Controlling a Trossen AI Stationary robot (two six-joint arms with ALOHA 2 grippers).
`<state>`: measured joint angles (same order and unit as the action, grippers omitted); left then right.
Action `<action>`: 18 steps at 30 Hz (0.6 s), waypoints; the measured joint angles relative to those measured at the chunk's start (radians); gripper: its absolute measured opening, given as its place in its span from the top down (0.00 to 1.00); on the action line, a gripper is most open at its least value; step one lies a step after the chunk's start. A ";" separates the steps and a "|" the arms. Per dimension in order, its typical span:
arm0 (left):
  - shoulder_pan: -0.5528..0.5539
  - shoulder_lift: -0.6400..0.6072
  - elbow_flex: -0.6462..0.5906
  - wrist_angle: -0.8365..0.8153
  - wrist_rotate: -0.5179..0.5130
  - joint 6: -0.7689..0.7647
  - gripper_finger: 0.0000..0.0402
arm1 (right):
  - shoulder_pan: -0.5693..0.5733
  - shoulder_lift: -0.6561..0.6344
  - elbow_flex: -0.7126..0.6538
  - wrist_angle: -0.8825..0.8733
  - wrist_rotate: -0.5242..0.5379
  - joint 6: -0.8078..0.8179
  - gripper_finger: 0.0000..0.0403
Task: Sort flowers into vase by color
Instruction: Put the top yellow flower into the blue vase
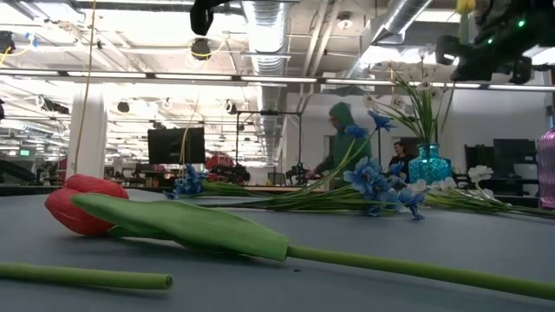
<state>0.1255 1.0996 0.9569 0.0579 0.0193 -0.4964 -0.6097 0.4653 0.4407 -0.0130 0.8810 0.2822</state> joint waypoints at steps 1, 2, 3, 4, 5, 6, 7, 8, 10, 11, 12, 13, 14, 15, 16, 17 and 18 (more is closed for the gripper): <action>-0.003 0.000 0.000 -0.005 0.000 -0.006 0.68 | 0.000 -0.002 -0.021 0.035 0.000 -0.003 0.94; -0.005 0.000 0.000 -0.009 0.000 -0.012 0.68 | 0.000 -0.001 -0.041 0.074 0.002 -0.016 0.94; -0.008 0.000 0.000 -0.013 0.000 -0.016 0.68 | 0.000 -0.001 -0.061 0.114 0.006 -0.031 0.94; -0.009 0.000 0.000 -0.016 0.000 -0.021 0.68 | 0.000 -0.001 -0.077 0.146 0.007 -0.047 0.94; -0.011 0.000 0.000 -0.018 0.000 -0.025 0.68 | 0.000 -0.001 -0.092 0.179 0.007 -0.052 0.94; -0.014 0.000 0.000 -0.021 0.000 -0.030 0.68 | 0.000 -0.001 -0.106 0.207 0.008 -0.054 0.94; -0.016 0.000 0.000 -0.022 0.000 -0.031 0.68 | 0.000 -0.001 -0.120 0.236 0.008 -0.054 0.94; -0.019 0.000 0.000 -0.023 0.000 -0.033 0.68 | 0.000 -0.001 -0.132 0.256 0.008 -0.054 0.94; -0.023 0.000 0.000 -0.022 -0.001 -0.040 0.68 | 0.000 -0.001 -0.145 0.270 0.009 -0.046 0.94; -0.025 0.000 0.000 -0.023 -0.001 -0.041 0.68 | 0.000 0.000 -0.150 0.278 0.009 -0.043 0.94; -0.027 0.000 0.000 -0.023 -0.001 -0.042 0.68 | 0.000 0.000 -0.156 0.278 0.009 -0.043 0.94; -0.028 0.000 0.000 -0.023 -0.001 -0.043 0.68 | 0.000 0.000 -0.158 0.275 0.008 -0.043 0.94; -0.028 0.000 0.000 -0.023 -0.001 -0.043 0.68 | 0.002 0.000 -0.158 0.277 0.008 -0.042 0.94; -0.028 0.000 0.000 -0.023 -0.002 -0.043 0.68 | 0.004 0.000 -0.158 0.277 0.007 -0.039 0.94; -0.028 0.000 0.000 -0.023 -0.004 -0.043 0.68 | 0.007 0.000 -0.160 0.278 0.005 -0.037 0.94; -0.028 0.000 0.000 -0.023 -0.007 -0.043 0.68 | 0.010 0.000 -0.160 0.281 0.004 -0.041 0.94; -0.028 0.000 0.000 -0.023 -0.010 -0.043 0.68 | 0.013 0.000 -0.160 0.286 0.004 -0.043 0.94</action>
<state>0.0978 1.0996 0.9569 0.0353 0.0097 -0.5396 -0.5967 0.4652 0.2810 0.2728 0.8848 0.2390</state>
